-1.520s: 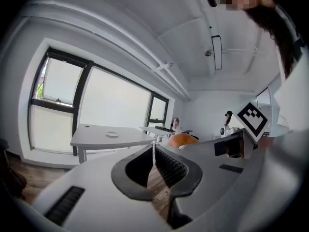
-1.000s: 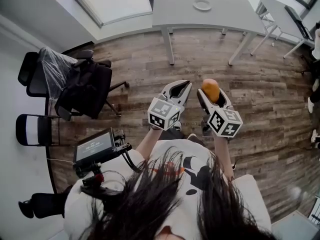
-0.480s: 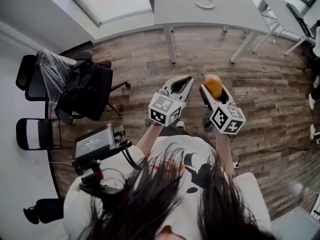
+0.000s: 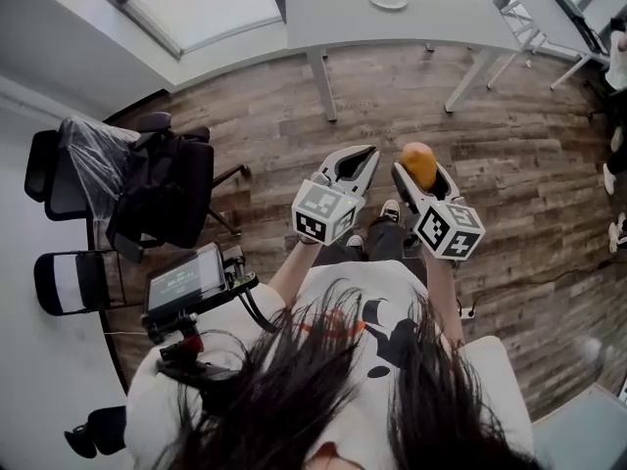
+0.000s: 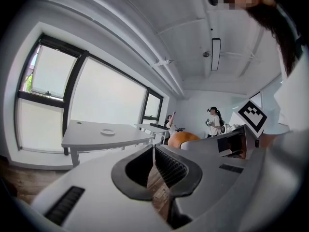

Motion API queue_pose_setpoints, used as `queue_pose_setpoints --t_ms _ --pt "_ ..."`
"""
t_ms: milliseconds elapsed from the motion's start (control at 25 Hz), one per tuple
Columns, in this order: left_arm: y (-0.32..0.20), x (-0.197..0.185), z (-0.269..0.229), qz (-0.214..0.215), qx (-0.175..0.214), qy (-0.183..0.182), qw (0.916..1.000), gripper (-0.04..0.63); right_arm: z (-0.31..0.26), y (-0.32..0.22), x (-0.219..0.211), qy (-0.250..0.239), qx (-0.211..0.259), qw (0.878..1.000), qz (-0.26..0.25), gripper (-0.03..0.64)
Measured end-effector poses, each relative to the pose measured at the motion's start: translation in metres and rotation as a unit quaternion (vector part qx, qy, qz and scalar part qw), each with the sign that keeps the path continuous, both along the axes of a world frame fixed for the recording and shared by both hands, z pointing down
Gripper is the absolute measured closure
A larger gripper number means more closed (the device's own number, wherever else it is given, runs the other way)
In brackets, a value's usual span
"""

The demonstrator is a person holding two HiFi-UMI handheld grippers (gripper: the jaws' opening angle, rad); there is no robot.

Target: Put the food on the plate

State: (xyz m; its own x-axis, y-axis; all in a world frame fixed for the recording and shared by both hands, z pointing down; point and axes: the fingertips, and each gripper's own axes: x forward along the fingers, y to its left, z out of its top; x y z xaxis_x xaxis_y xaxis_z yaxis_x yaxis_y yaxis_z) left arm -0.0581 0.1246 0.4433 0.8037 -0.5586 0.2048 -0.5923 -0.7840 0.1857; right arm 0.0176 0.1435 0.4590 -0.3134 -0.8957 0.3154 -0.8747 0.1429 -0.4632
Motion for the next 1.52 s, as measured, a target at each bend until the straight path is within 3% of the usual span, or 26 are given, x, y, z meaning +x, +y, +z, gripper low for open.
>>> queue_pose_setpoints --t_ms 640,1200,1520 --pt "-0.084 0.031 0.003 -0.016 -0.004 0.003 0.9999 0.589 -0.002 -0.088 0.034 0.002 0.002 1.000 -0.013 0.242" --pt "-0.193 0.121 0.009 -0.023 -0.015 -0.003 0.9996 0.589 0.008 -0.195 0.127 -0.006 -0.018 1.000 -0.015 0.242" --pt "-0.228 0.152 0.009 -0.039 -0.006 -0.014 0.9991 0.589 0.015 -0.235 0.152 -0.015 -0.018 0.999 -0.039 0.241"
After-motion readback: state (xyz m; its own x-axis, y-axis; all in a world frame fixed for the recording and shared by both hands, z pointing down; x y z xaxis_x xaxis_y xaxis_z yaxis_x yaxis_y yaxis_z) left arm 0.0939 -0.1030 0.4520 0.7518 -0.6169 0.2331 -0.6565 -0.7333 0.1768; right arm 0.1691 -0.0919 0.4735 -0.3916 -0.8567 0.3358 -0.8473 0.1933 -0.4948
